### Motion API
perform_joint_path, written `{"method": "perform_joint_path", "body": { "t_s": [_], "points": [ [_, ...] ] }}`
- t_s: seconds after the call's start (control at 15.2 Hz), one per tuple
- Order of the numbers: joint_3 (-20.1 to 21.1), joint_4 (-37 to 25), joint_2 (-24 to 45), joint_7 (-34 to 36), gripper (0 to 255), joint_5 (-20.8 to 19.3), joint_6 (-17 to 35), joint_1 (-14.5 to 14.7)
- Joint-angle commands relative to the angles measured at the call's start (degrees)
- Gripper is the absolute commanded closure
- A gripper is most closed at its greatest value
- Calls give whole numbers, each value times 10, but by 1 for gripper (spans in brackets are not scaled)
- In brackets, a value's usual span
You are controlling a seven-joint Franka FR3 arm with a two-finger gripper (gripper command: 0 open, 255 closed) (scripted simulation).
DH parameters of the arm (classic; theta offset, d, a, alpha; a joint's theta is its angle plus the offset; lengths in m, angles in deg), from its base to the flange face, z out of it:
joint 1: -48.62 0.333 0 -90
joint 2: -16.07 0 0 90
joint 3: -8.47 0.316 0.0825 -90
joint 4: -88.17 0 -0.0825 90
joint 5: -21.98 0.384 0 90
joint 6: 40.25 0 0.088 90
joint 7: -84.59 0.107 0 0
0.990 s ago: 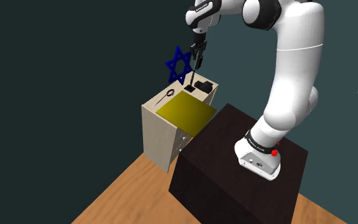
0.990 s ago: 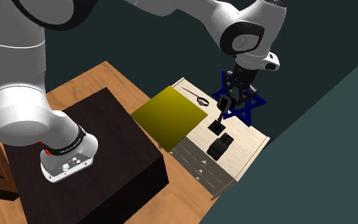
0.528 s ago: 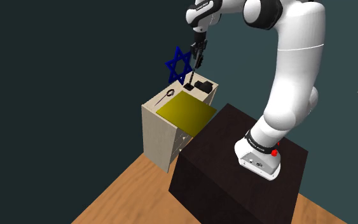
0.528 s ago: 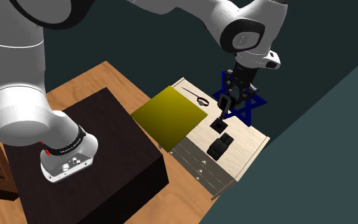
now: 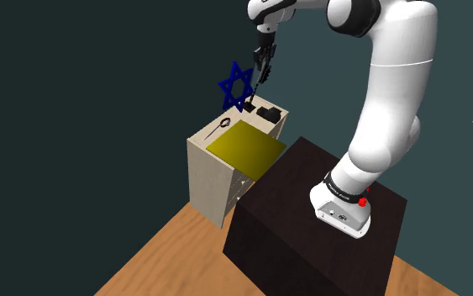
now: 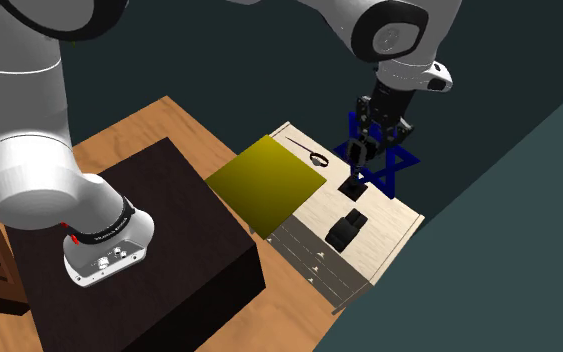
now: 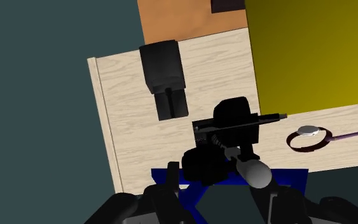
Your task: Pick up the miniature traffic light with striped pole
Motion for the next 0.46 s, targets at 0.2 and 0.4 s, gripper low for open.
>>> {"method": "perform_joint_path", "body": {
  "t_s": [0.2,0.4],
  "points": [
    [-2,-22,-12,0,255,-4,-33,1],
    [-2,-27,-14,0,255,-4,-41,1]
  ]
}}
